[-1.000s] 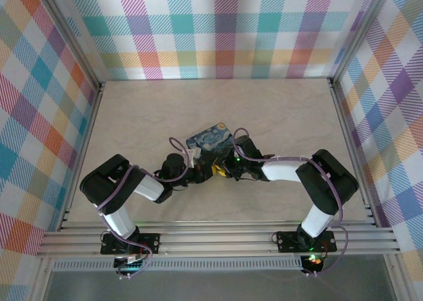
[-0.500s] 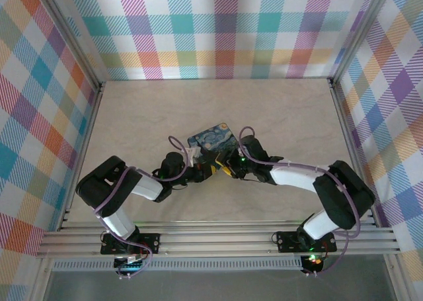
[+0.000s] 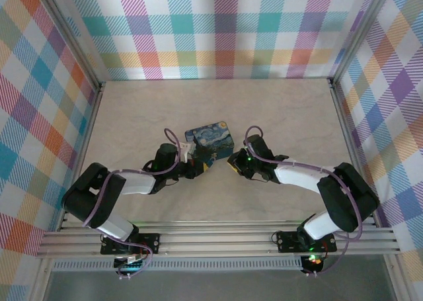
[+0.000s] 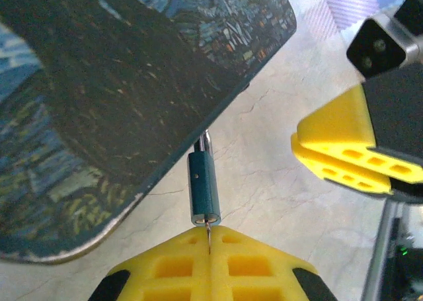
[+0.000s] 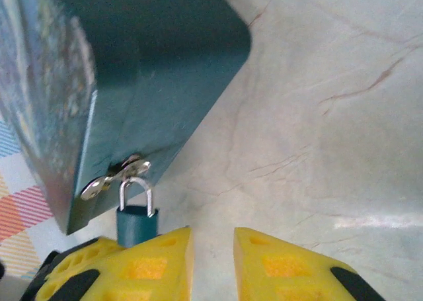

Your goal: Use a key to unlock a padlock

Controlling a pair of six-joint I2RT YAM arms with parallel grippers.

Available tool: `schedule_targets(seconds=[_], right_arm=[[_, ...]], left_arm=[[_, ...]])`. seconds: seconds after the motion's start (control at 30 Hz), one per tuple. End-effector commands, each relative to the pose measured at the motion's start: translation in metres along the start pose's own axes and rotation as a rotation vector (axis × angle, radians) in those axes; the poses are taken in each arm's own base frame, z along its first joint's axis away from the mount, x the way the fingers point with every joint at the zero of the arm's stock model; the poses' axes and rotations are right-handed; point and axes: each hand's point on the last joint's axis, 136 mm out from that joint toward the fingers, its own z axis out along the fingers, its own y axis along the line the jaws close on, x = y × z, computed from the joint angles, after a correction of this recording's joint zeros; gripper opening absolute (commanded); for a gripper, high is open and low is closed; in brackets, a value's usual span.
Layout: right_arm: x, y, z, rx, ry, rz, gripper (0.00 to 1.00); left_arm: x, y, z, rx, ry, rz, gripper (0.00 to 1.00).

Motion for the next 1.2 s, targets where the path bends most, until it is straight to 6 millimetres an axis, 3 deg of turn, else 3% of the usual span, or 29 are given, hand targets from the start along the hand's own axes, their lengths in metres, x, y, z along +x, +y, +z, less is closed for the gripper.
schedule_targets(seconds=[0.0,0.27,0.47,0.7,0.87,1.17], right_arm=[[-0.008,-0.011,0.005,0.016,-0.016,-0.026,0.23],[-0.001,0.002,0.023,-0.096,0.051,-0.008,0.23],[0.005,0.005,0.031,-0.126,0.095,0.011,0.26],[0.021,0.012,0.028,-0.133,0.096,-0.013,0.27],[0.031,0.003,0.030,-0.102,0.105,0.007,0.27],[0.040,0.003,0.038,-0.117,0.148,0.061,0.33]], left_arm=[[0.012,0.011,-0.009,-0.077,0.082,0.119,0.00],[0.003,0.015,-0.022,-0.198,0.064,0.220,0.00],[0.006,0.008,-0.021,-0.260,0.075,0.311,0.00],[0.011,0.001,-0.016,-0.214,0.073,0.203,0.00],[0.018,-0.005,-0.004,-0.145,0.083,0.070,0.00],[0.005,-0.024,0.000,-0.066,0.050,-0.032,0.00]])
